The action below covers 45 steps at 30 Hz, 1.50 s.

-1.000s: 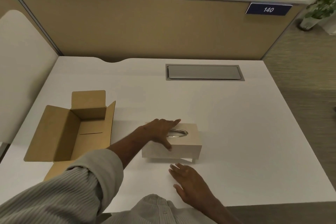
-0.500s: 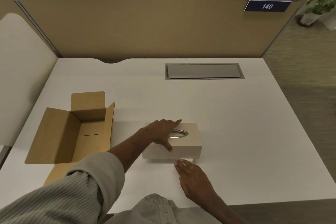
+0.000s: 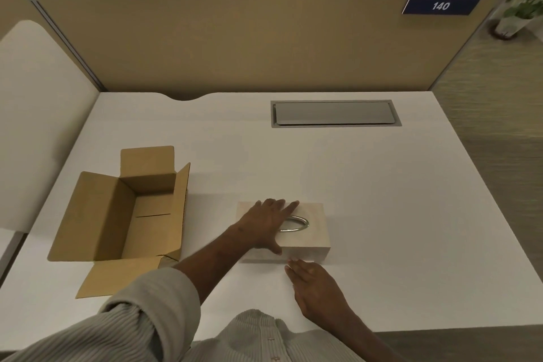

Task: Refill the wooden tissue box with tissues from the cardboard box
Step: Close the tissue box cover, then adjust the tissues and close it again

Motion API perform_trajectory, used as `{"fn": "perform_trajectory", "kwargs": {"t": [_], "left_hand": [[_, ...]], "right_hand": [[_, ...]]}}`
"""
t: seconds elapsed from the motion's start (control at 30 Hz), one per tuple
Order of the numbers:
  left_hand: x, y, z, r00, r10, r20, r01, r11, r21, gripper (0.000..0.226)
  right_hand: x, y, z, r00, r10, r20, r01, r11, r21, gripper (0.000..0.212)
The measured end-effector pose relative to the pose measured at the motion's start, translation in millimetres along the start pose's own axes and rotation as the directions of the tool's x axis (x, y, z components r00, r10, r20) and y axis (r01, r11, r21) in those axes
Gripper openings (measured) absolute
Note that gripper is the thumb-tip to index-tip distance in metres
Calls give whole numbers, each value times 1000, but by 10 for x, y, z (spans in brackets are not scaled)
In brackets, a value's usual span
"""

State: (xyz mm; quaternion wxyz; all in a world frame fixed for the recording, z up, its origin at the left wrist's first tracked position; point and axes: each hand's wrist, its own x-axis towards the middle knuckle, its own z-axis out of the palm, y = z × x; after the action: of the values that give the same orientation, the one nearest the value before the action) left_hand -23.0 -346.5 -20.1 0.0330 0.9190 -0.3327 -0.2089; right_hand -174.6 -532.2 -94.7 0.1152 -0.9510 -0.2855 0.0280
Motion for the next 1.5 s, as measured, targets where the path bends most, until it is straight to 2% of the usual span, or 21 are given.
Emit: {"fn": "perform_trajectory", "kwargs": {"t": [0.57, 0.8, 0.93, 1.13, 1.23, 1.33, 1.43, 1.5], "left_hand": [[-9, 38, 47, 1000, -19, -3, 18, 1000, -13, 127], [214, -177, -254, 983, -20, 185, 62, 973, -224, 125], [383, -414, -428, 954, -20, 299, 120, 941, -317, 110], [473, -675, -449, 969, -67, 238, 179, 854, -488, 80], [457, -739, -433, 978, -92, 188, 178, 839, -515, 66], [441, -754, -389, 985, -150, 89, 175, 867, -467, 56], [443, -754, -295, 968, -234, -92, 201, 940, -277, 51], [458, -739, -250, 956, -259, -134, 233, 955, -182, 50]], "right_hand": [[-11, 29, 127, 996, 12, 90, -9, 999, -37, 46], [33, 62, 96, 994, 86, 68, -83, 995, -52, 54], [50, 56, 79, 994, 78, 81, -75, 996, -44, 53], [-16, 97, 97, 991, 59, 119, -58, 998, -11, 57], [-23, 102, 91, 993, 53, 107, -53, 999, -3, 58], [-10, 102, 27, 994, 73, 81, -74, 997, 16, 58], [-2, 125, -69, 991, 134, -1, -133, 984, 116, 53], [12, 171, -130, 978, 191, -83, -168, 959, 226, 47]]}}
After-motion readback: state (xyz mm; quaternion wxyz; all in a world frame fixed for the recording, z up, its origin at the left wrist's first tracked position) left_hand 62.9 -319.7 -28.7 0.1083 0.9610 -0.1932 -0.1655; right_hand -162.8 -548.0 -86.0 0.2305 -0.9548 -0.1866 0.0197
